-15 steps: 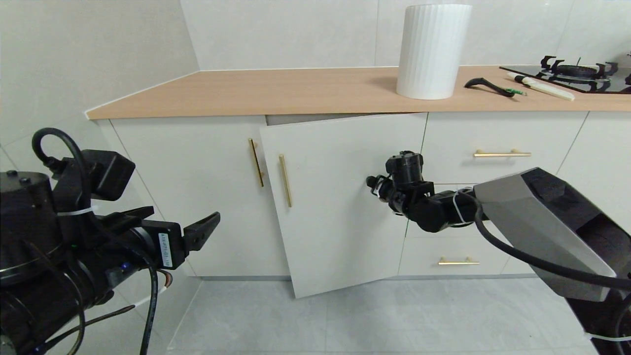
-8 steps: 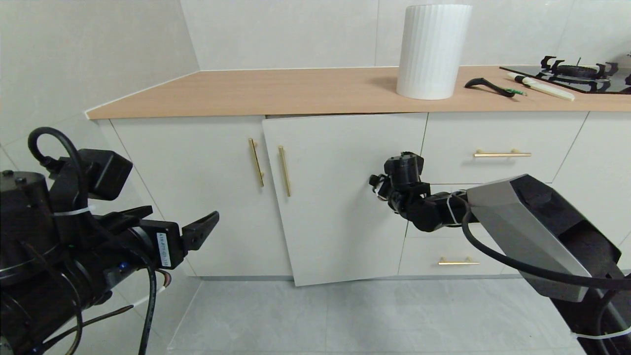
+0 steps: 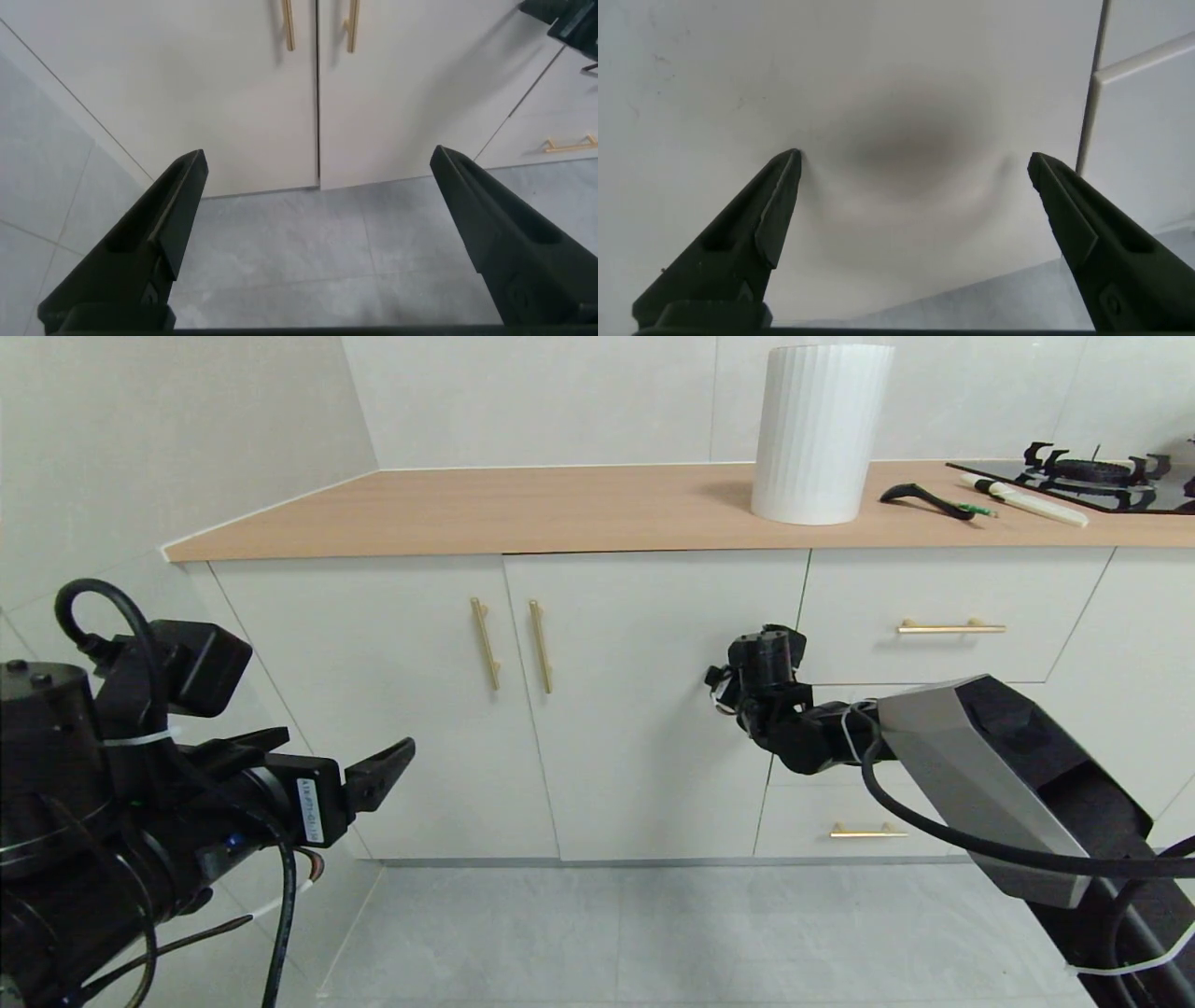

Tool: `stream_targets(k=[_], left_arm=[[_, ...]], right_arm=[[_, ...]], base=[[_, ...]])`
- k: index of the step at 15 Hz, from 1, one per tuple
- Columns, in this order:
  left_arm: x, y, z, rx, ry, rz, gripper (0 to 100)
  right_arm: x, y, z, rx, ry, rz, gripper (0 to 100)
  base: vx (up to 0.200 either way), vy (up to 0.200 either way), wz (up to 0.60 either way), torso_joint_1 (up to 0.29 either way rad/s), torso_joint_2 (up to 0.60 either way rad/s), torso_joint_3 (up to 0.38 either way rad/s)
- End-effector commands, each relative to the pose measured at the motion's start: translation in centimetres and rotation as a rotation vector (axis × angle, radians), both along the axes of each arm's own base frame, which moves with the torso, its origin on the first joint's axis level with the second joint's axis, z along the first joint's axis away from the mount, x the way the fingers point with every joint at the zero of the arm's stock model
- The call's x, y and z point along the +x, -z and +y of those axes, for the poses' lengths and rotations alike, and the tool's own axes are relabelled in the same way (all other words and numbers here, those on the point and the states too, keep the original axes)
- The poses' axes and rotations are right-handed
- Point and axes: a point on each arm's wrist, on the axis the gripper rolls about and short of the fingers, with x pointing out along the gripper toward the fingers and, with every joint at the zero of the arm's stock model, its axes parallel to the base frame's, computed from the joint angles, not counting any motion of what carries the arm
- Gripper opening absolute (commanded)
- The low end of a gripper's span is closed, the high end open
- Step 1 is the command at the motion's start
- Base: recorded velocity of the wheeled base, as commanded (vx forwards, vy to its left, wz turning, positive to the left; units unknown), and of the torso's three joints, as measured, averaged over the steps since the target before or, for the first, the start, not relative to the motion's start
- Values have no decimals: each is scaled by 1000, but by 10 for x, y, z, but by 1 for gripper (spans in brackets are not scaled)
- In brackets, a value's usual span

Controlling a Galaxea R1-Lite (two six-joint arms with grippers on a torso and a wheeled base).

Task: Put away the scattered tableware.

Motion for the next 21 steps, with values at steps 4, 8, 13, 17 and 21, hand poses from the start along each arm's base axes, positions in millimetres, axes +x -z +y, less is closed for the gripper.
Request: stream_targets(k=[4,8,13,17,21], left_arm=[[1,1,0,1,0,4,100],[0,0,0,-1,0,0,100],[-1,-2,1,57,12,-15,100],[-22,-15,13,65,-5,-92,100],[-68,-21,43,13,-76,-211,100]], right_arm=[[6,5,-7,-16,30,1,100],[-13,-13,-11,-30,19,36,100],[-95,-90,-14,0,-120,30,100],[-180,-151,-61,-48,-129,-23,100],[-298,-190,-124,-89,-123,-151,100]], base=[[0,0,0,0,0,0],[0,0,0,0,0,0],[0,0,0,0,0,0],[0,0,0,0,0,0],[0,0,0,0,0,0]])
